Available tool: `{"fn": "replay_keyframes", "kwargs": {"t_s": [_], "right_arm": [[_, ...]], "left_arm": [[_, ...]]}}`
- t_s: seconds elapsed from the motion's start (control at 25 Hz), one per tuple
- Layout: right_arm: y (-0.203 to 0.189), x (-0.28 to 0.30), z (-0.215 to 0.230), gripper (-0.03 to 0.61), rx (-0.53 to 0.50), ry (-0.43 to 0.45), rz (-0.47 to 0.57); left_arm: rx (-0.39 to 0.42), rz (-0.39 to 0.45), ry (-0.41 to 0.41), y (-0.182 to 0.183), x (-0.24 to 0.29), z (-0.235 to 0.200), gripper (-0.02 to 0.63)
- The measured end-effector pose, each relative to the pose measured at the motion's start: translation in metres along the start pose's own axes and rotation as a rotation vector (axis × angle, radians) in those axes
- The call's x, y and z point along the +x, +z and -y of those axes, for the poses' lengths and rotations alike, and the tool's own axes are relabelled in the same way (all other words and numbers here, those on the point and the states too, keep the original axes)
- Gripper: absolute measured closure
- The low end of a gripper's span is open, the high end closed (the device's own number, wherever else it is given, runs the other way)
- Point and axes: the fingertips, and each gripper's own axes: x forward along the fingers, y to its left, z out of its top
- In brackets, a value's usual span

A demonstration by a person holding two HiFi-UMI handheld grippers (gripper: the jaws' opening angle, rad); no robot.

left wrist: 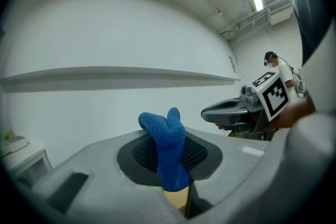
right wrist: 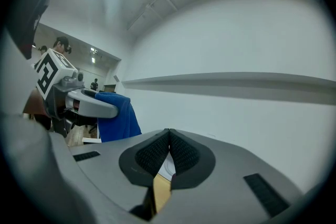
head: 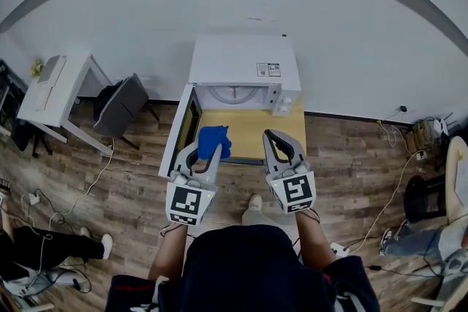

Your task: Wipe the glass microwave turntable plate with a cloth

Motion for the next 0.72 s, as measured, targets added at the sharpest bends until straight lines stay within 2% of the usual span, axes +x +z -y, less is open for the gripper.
{"fn": "replay_keyframes", "kwargs": {"t_s": [0.36,0.72], "right_arm": [[-0.012,0.041,0.07,0.569,0.013,0.048,-0.005],[-0.029,0.073,0.109,0.569,0.035,0.123,-0.01]], "left_arm": [[-0.017,-0.038,0.047,0.007,0.078,-0.007,0.549],[0.006,-0.064,0.104,0.007,0.127,-0.009,0.549]]}}
